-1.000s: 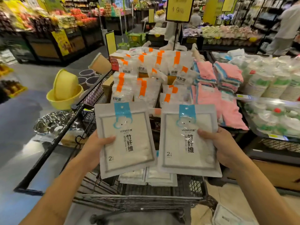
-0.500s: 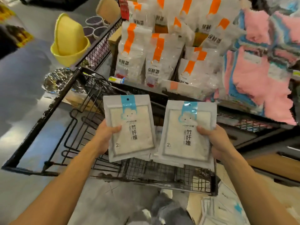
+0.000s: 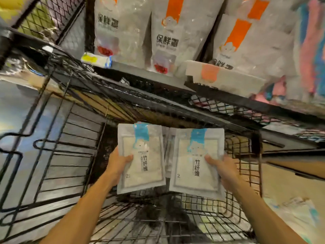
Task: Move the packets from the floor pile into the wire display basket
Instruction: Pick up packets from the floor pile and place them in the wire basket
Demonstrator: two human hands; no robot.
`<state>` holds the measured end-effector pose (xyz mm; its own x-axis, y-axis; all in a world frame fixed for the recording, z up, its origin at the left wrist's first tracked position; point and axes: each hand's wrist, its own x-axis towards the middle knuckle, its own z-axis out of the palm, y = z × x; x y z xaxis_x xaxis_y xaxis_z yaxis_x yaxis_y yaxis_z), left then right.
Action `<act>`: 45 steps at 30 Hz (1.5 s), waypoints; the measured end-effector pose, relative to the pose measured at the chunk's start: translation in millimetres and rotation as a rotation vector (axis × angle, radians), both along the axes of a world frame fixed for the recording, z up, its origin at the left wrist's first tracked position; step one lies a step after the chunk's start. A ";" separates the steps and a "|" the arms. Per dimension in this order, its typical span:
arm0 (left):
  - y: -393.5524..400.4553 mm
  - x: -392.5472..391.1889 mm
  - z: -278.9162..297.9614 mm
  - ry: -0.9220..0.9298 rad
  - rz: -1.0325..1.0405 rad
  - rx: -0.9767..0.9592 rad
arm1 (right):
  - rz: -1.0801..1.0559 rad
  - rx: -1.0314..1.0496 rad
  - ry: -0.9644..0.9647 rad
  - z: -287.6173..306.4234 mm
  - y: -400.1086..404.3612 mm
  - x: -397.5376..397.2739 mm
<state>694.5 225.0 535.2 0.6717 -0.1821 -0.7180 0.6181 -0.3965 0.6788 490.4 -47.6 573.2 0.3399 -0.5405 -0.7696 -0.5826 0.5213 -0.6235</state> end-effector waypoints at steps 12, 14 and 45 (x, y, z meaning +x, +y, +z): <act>-28.3 53.2 -141.2 0.040 -0.128 0.149 | 0.094 -0.198 0.230 -144.2 2.1 40.0; -33.8 52.1 -147.8 -0.028 -0.177 0.223 | 0.120 -0.291 0.287 -155.2 6.7 37.3; -57.2 1.6 41.3 -0.902 -0.905 0.734 | 0.842 -0.999 0.522 26.7 -5.7 26.2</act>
